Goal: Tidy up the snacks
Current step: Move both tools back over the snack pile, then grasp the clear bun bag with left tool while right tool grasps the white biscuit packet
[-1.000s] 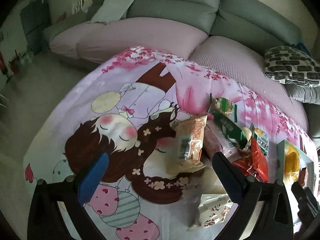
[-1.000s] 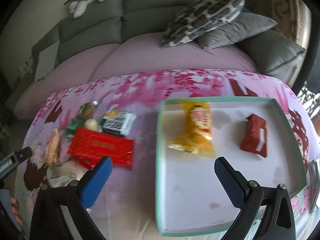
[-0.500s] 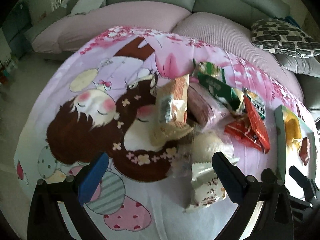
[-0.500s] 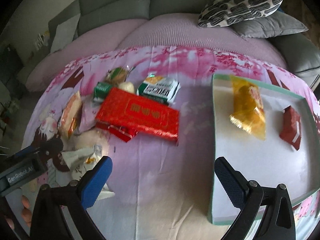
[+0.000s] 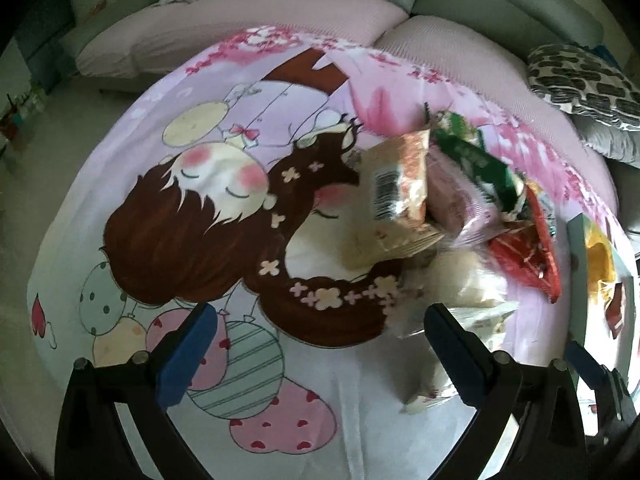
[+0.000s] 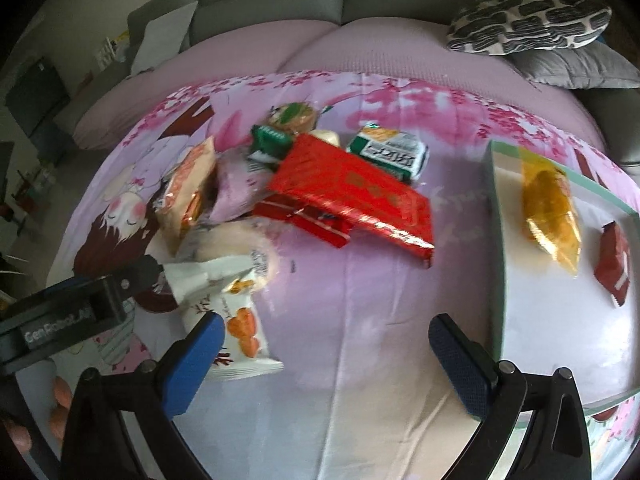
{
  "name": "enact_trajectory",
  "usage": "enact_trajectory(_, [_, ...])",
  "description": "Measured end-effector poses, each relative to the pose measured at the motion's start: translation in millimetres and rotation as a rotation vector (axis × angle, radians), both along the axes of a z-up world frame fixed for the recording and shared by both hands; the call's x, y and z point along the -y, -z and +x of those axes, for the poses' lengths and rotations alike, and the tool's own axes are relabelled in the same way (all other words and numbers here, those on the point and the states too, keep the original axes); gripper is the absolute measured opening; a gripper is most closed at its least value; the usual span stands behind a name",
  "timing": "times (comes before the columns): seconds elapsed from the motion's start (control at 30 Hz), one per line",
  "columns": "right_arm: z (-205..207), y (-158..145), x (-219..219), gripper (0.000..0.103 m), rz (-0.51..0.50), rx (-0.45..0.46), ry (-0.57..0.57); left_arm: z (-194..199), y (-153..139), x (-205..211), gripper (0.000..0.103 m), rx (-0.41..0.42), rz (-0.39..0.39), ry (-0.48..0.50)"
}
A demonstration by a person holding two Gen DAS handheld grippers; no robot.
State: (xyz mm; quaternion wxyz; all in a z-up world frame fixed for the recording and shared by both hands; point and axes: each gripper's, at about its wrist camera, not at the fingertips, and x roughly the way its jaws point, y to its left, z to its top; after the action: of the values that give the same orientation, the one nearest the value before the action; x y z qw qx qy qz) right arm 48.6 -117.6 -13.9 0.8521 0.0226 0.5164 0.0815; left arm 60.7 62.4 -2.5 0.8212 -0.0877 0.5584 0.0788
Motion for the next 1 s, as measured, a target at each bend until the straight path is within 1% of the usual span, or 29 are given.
enact_trajectory(0.2, [-1.8,10.0,-20.4,0.103,0.006,-0.029,-0.054,2.7,1.3,-0.1,0.103,-0.013,0.018,0.012])
enact_trajectory(0.3, [-3.5,13.9,-30.0,0.103,0.014,-0.041,-0.078,2.3,-0.4,-4.0,0.103,-0.005,0.014,-0.001])
enact_trajectory(0.43, [-4.8,21.5,-41.7,0.103,-0.009,-0.047,-0.098,3.6,-1.4,-10.3,0.103,0.000,0.008,-0.026])
enact_trajectory(0.67, [1.7,38.6,-45.9,0.103,-0.001,-0.082,-0.068,4.6,-2.7,-13.2,0.103,0.006,-0.002,-0.043])
enact_trajectory(0.87, [4.9,34.4,-21.3,0.103,0.032,-0.078,0.020,5.7,-5.0,-14.0,0.103,0.013,-0.010,-0.054])
enact_trajectory(0.97, [6.6,33.2,-9.3,0.098,0.038,-0.082,0.054,5.9,-5.6,-13.5,0.103,0.013,-0.012,-0.058])
enact_trajectory(1.0, [7.3,33.1,-7.7,0.095,0.043,-0.085,0.060,6.3,-5.7,-13.0,0.103,0.012,-0.013,-0.059])
